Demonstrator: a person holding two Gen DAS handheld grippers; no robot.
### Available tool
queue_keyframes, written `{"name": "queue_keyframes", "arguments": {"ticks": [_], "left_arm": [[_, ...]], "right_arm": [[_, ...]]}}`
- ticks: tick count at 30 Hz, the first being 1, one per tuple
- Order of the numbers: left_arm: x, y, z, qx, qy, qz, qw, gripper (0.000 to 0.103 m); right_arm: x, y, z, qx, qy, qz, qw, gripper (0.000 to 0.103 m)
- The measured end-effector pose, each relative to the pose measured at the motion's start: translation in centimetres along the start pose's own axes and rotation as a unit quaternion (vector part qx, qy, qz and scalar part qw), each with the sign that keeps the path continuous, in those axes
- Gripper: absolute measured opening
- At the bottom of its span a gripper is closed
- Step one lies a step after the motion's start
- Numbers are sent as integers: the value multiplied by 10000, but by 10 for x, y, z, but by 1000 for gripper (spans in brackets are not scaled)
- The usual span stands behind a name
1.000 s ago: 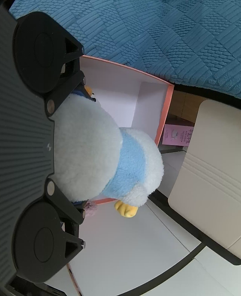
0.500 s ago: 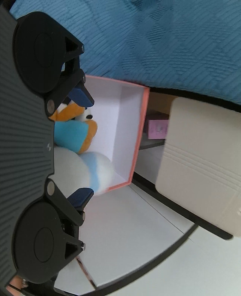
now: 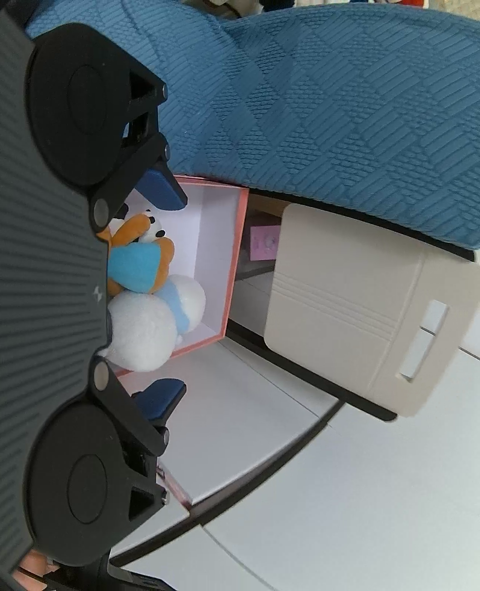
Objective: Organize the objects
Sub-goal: 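Withdraw both tools above the filled pink box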
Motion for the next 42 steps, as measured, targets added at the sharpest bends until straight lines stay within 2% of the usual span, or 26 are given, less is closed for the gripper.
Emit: {"name": "queue_keyframes", "arguments": {"ticks": [10,20,32,42], "left_arm": [[6,-67,-9,211,50,318,9993,103],[29,-104,-18,315,189,399,9985,103],[61,-116,-35,225,272,359,9987,103],[69,-107,-46,107,272,315,9991,103]], "right_arm": [[21,-38,-35,34,-124,175,9998,87],[59,-68,-49,142,-223,180,9995,87],[100,-68,-52,156,-221,65,9996,87],[109,-63,-51,141,-309,21,9994,87]]}}
Point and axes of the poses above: each gripper's, at about its wrist camera, not at the fingertips, and y roughly the way its jaws point, z to its right, x to its underside, the point moved 4 cm from there along y, roughly the way its jaws point, and after that the axes turned 8 degrees about z, right-handed, at the moved point
